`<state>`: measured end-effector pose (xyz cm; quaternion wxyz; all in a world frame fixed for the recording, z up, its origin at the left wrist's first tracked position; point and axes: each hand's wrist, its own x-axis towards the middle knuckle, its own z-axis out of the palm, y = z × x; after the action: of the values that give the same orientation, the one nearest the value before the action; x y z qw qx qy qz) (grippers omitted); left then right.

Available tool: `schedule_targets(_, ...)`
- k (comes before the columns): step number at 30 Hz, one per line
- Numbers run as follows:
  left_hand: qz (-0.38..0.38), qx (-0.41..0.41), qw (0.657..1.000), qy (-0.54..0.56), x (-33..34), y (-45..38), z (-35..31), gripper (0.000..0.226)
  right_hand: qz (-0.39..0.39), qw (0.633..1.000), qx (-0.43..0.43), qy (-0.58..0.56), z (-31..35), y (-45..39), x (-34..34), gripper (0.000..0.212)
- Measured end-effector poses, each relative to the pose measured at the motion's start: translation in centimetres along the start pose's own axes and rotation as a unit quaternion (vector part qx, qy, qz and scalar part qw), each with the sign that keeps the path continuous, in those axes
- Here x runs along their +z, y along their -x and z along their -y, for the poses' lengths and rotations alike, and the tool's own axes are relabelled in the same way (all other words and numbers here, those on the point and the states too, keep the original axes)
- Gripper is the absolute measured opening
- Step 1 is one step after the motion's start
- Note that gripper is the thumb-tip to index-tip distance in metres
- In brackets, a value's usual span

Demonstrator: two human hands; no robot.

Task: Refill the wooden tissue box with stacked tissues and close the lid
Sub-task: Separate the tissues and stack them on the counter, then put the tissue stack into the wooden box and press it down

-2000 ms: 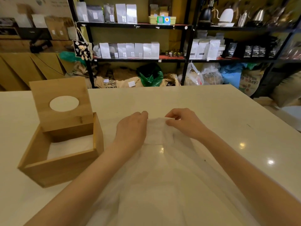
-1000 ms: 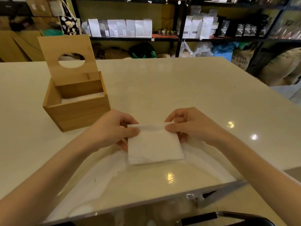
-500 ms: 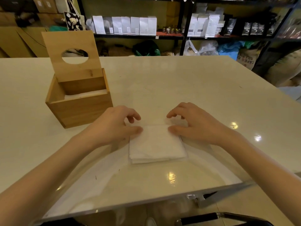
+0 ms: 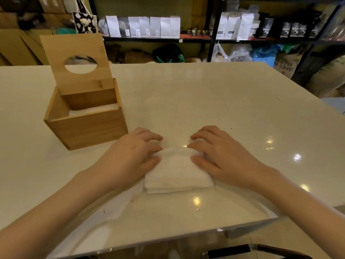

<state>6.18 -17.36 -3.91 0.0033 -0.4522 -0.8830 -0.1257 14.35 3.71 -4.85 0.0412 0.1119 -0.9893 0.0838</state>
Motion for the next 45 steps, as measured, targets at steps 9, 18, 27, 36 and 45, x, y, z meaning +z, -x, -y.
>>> schedule_targets(9, 0.033, -0.033, 0.997, 0.062, -0.2, -0.8, -0.5, 0.024, -0.007, 0.997, -0.024, -0.075, -0.1, -0.7, -0.6, 0.019)
schedule_targets(18, 0.071, -0.126, 0.971, 0.189, -1.7, -1.5, 0.1, 0.021, 0.120, 0.974, 0.034, -0.189, -0.8, -2.8, -2.7, 0.029)
schedule_targets(27, -0.051, -0.177, 0.956, 0.230, -4.8, 0.6, 1.9, 0.006, 0.112, 0.950, 0.006, -0.292, -0.2, -8.1, -5.6, 0.007)
schedule_targets(36, -0.195, -0.241, 0.934, 0.178, -10.7, 2.3, 6.2, 0.014, 0.042, 0.935, -0.024, -0.352, 4.4, -15.6, -8.7, 0.021)
schedule_targets(45, -0.076, -0.330, 0.940, 0.048, -12.7, 0.9, 12.9, 0.008, 0.013, 0.966, 0.016, -0.256, 7.0, -21.5, -6.7, 0.009)
